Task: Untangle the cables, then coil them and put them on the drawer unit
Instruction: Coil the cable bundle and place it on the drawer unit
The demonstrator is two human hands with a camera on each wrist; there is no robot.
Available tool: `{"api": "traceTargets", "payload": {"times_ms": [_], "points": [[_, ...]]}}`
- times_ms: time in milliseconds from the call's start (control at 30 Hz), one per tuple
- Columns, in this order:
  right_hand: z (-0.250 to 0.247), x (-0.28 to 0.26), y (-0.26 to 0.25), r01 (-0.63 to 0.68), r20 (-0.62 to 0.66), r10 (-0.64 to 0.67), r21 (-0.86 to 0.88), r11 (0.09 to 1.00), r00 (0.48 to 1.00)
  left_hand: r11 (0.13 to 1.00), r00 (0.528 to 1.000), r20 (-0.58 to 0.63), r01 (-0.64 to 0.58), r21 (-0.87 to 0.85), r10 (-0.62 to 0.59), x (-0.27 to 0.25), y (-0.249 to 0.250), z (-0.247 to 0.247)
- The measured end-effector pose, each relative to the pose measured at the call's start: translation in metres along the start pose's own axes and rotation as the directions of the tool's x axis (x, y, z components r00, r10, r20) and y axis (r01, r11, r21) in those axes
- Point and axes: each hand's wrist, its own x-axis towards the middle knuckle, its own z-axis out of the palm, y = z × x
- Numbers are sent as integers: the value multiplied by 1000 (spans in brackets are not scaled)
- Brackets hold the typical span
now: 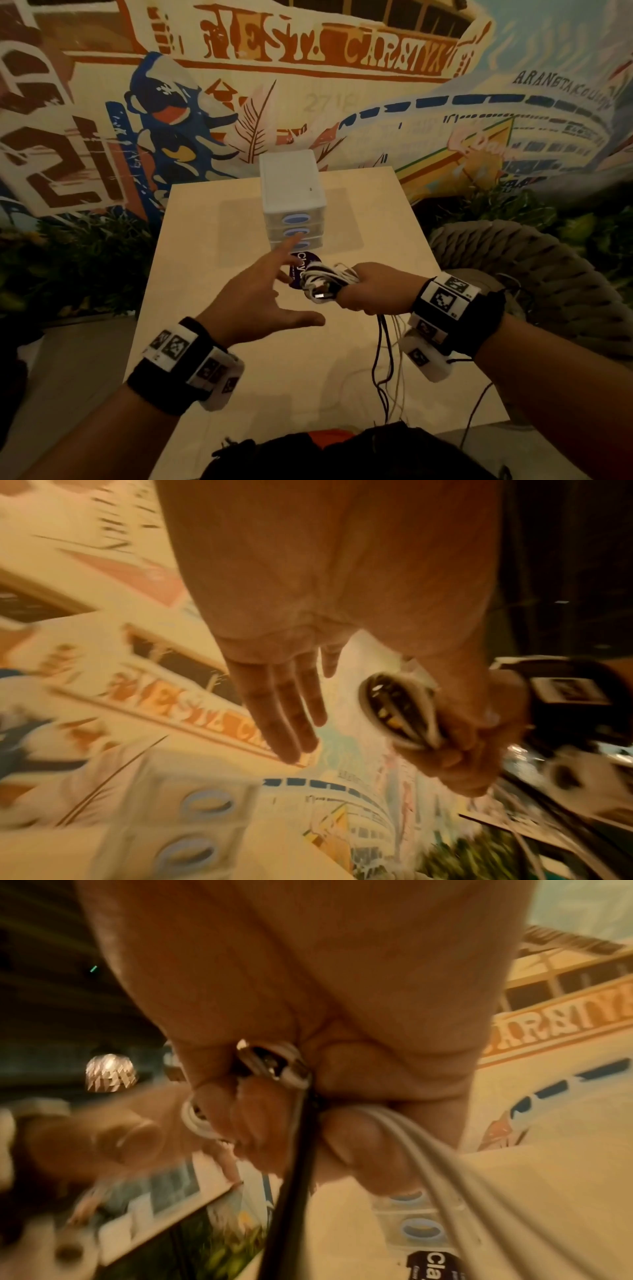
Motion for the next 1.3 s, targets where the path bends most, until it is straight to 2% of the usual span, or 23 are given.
{"api": "traceTargets", "payload": {"times_ms": [67, 133, 233, 333, 433, 567, 667, 733, 833, 900, 1000, 1033, 1067, 1100, 1167, 1200, 1300], "points": [[-1, -2, -2, 48, -22, -45, 158, 986, 999, 984, 999, 44, 22, -177, -14, -2, -9, 4], [-1, -2, -7, 95, -39, -87, 296, 950, 995, 956, 995, 90, -11, -294, 39, -3, -9, 16], [3, -5, -14, 148, -24, -155, 457, 877, 988, 842, 986, 98, -59, -536, 132, 3, 10, 31], [7, -8, -19, 172, 21, -211, 506, 845, 977, 670, 977, -3, -149, -728, 213, 12, 33, 32], [11, -11, -24, 151, 112, -268, 594, 790, 957, 529, 973, -95, -196, -825, 213, 16, 46, 30], [10, -15, -32, 174, 117, -329, 662, 729, 937, 413, 965, -158, -233, -880, 208, 16, 52, 27], [6, -15, -29, 226, 81, -364, 655, 721, 928, 465, 967, -173, -242, -852, 188, 19, 54, 21], [4, -14, -21, 242, 112, -364, 565, 788, 925, 508, 971, -203, -239, -828, 125, 20, 55, 15], [9, -12, -8, 169, 158, -247, 393, 904, 956, 568, 948, -310, -293, -769, 69, 25, 49, 3], [13, -11, 1, 119, 162, -187, 359, 926, 969, 588, 939, -339, -304, -750, 54, 28, 41, -2], [12, -13, 11, 103, 143, -162, 348, 932, 976, 594, 954, -298, -253, -763, 25, 27, 34, -3], [11, -13, 13, 98, 125, -142, 307, 947, 982, 615, 962, -274, -227, -755, 18, 26, 33, -2], [9, -13, 15, 85, 106, -116, 258, 963, 988, 671, 968, -251, -198, -715, 17, 25, 32, -3], [8, -13, 18, 67, 88, -89, 223, 973, 992, 751, 972, -233, -174, -637, 28, 25, 31, -5], [5, -12, 22, 46, 60, -59, 200, 979, 997, 925, 979, -187, -145, -351, 82, 25, 30, -8], [4, -11, 23, 40, 51, -51, 201, 979, 997, 969, 981, -159, -144, -199, 113, 26, 31, -8], [4, -9, 23, 15, 61, -35, 302, 953, 998, 973, 973, -82, -206, 108, 215, 27, 32, -8]]}}
